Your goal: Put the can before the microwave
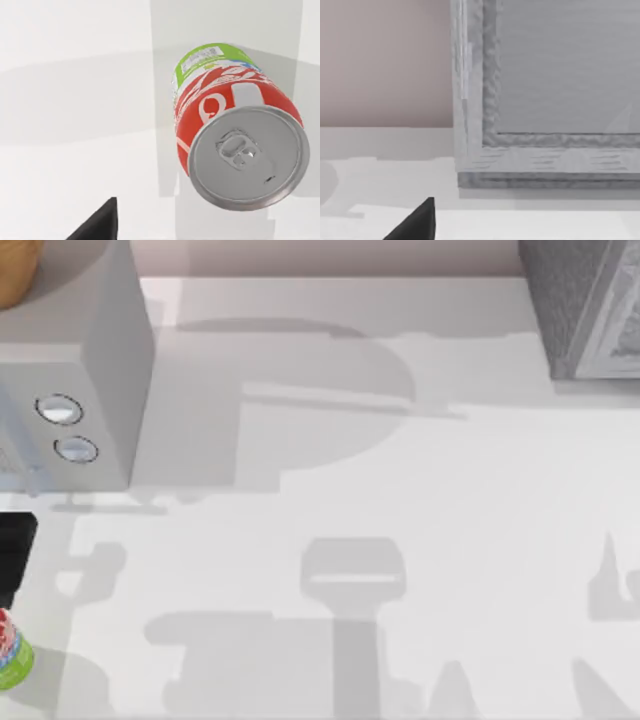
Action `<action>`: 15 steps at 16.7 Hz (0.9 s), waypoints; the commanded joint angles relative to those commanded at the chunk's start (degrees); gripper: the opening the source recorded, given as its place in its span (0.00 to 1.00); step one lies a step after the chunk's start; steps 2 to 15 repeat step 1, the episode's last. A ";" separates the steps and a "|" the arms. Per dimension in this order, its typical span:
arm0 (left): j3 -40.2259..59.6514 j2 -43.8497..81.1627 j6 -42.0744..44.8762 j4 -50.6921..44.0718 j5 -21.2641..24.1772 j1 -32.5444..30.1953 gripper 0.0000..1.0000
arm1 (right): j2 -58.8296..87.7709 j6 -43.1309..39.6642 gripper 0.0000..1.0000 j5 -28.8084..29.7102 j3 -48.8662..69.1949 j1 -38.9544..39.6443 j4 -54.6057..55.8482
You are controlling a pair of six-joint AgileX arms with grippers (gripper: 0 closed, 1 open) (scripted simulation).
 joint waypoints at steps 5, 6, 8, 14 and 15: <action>0.59 -0.31 -0.03 -0.59 0.00 -0.02 1.00 | 0.00 0.00 1.00 0.00 0.00 0.00 0.00; 0.59 -0.31 -0.03 -0.59 0.00 -0.02 1.00 | 0.00 0.00 1.00 0.00 0.00 0.00 0.00; 0.59 -0.31 -0.03 -0.59 0.00 -0.02 1.00 | 0.00 0.00 1.00 0.00 0.00 0.00 0.00; 0.59 -0.31 -0.03 -0.59 0.00 -0.02 1.00 | 0.00 0.00 1.00 0.00 0.00 0.00 0.00; 0.59 -0.31 -0.03 -0.59 0.00 -0.02 1.00 | 0.00 0.00 1.00 0.00 0.00 0.00 0.00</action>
